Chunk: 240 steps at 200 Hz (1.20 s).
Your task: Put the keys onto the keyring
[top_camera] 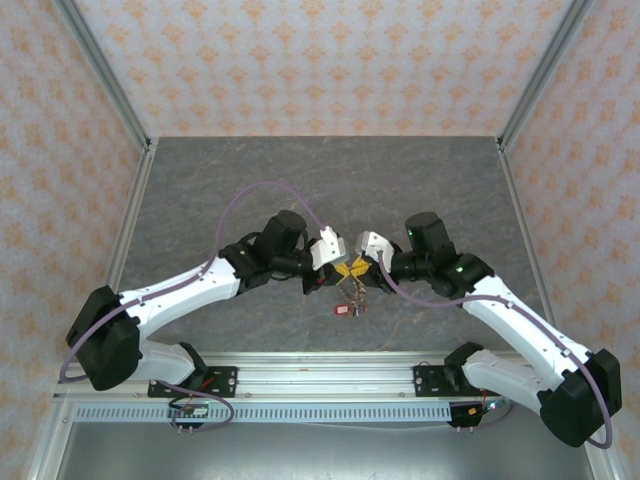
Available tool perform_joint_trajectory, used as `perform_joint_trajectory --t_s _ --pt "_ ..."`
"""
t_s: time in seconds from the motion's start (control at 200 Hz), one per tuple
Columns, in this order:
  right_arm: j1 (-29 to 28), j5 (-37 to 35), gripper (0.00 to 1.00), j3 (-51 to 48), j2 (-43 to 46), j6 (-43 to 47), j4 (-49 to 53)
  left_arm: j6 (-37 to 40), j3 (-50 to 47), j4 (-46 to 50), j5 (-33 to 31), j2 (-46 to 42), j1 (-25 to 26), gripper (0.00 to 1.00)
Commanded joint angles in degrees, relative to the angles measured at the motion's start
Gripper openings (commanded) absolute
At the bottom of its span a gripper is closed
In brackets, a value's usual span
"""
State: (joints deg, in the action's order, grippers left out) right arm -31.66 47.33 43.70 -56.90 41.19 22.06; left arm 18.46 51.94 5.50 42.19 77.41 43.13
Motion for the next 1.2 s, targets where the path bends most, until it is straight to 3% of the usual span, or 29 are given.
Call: perform_joint_trajectory --t_s 0.0,0.365,0.56,0.721,1.056,1.196 --pt "0.33 0.10 0.16 -2.61 1.17 -1.69 -3.65 -2.10 -0.92 -6.45 2.22 -2.30 0.37 0.00" --pt "0.65 -1.65 0.14 -6.26 3.23 -5.08 -8.82 -2.92 -1.47 -7.57 2.39 -1.85 0.27 0.00" --pt "0.65 -13.22 0.21 -7.97 7.93 -3.35 -8.15 -2.14 -1.26 -6.10 1.44 -1.82 0.28 0.00" --pt "0.69 -8.15 0.24 -7.27 8.41 -1.52 -4.56 -2.00 -1.09 -5.60 1.48 -1.49 0.28 0.00" --pt "0.66 -0.04 0.21 -10.61 6.32 -6.87 -16.16 -1.09 1.02 -3.28 1.77 -0.27 0.27 0.00" --pt "0.57 -1.42 0.20 -11.61 5.28 -8.00 -19.18 -0.55 2.02 -0.91 0.37 0.20 0.28 0.00"
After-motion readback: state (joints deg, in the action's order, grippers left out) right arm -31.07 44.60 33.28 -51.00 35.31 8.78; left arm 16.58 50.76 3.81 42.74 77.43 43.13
